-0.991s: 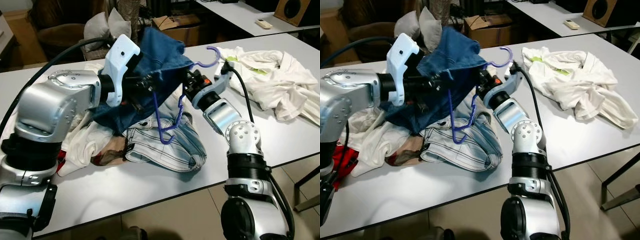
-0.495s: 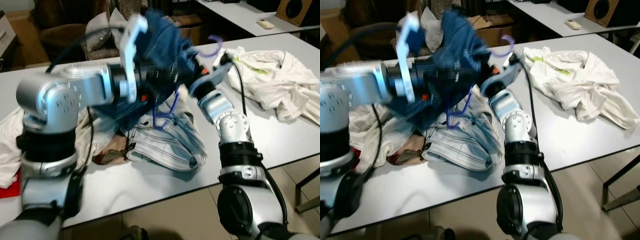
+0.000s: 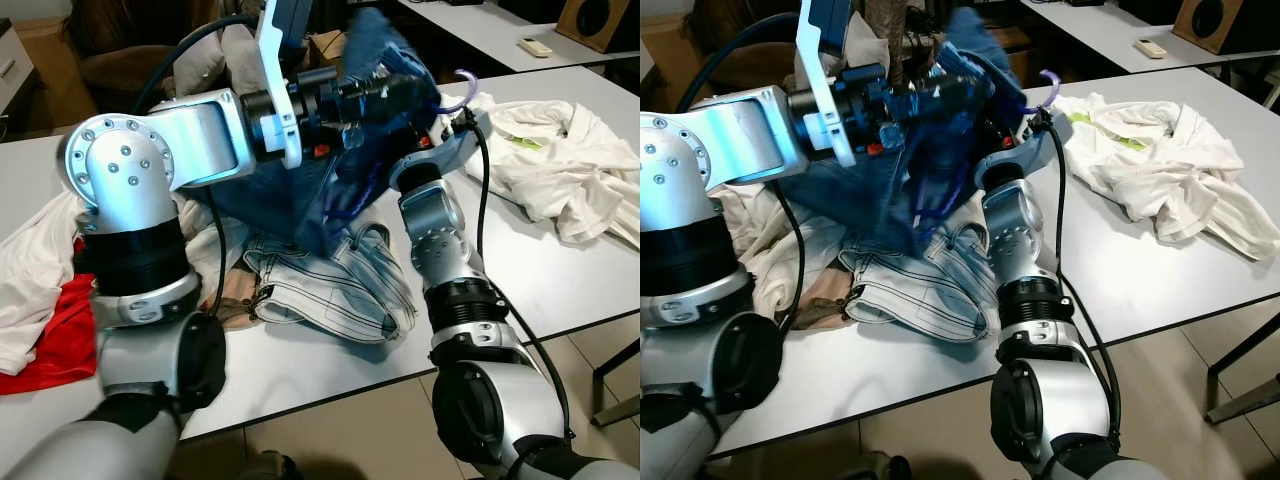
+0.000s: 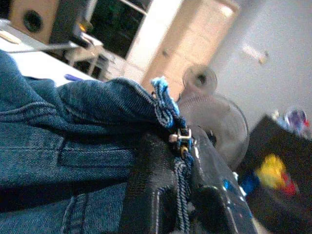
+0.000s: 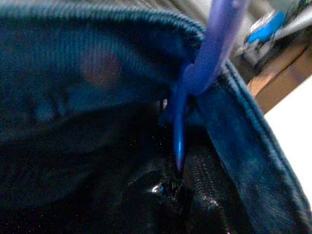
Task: Hang hanger
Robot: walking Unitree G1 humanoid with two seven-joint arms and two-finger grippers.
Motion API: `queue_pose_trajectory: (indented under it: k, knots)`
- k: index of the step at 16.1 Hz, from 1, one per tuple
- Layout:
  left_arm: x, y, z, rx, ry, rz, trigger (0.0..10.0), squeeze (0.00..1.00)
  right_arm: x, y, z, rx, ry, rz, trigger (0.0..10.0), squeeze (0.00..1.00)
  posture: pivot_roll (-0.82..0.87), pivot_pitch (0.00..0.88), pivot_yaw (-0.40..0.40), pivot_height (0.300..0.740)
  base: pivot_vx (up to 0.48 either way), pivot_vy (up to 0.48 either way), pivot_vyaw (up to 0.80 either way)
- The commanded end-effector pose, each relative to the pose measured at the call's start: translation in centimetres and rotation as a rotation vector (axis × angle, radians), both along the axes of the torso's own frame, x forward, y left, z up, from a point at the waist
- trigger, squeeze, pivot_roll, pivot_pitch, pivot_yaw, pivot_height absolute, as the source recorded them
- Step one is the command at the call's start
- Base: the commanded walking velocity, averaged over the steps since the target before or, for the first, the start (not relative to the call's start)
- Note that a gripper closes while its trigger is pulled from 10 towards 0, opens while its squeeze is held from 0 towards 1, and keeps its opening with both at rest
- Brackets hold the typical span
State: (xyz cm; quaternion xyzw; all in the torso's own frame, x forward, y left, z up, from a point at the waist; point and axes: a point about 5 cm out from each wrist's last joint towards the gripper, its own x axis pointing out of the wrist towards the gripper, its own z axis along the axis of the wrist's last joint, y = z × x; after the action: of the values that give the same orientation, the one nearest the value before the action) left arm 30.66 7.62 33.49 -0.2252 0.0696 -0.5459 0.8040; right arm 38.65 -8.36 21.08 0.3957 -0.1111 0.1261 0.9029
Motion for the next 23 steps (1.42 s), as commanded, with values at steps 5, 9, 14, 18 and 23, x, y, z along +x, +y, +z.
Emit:
queue_pose_trajectory:
  k: [5, 9, 14, 18, 23]
  knots:
    - [1.2, 1.0, 5.9, -0.239, -0.079, 0.149, 0.0, 0.00, -1.2, 5.0, -3.8, -0.334, 0.134, 0.159, 10.0, 0.00, 0.04, 0.000, 0.068, 0.740, 0.000, 0.000, 0.00]
    - [3.7, 4.2, 9.3, -0.133, -0.280, 0.484, 0.0, 0.00, -2.4, 4.6, -2.3, -0.371, 0.133, 0.298, 10.0, 0.00, 0.01, 0.000, 0.081, 0.740, 0.000, 0.000, 0.00]
    - [8.3, 8.1, 2.1, 0.444, -0.367, 0.771, 0.4, 0.00, -4.6, 2.2, 4.5, -0.262, 0.006, 0.439, 10.0, 0.00, -0.01, 0.000, 0.095, 0.740, 0.000, 0.000, 0.00]
    - [9.5, 12.0, -7.3, 0.853, -0.251, 0.800, 0.0, 0.00, -7.0, 0.1, 7.8, -0.117, -0.009, 0.563, 10.0, 0.00, -0.04, 0.000, 0.096, 0.740, 0.000, 0.000, 0.00]
    - [7.2, 16.2, -13.9, 1.028, -0.182, 0.779, 0.0, 0.00, -8.0, -2.3, 8.0, -0.133, 0.064, 0.509, 10.0, 0.00, -0.07, 0.000, 0.101, 0.740, 0.000, 0.000, 0.00]
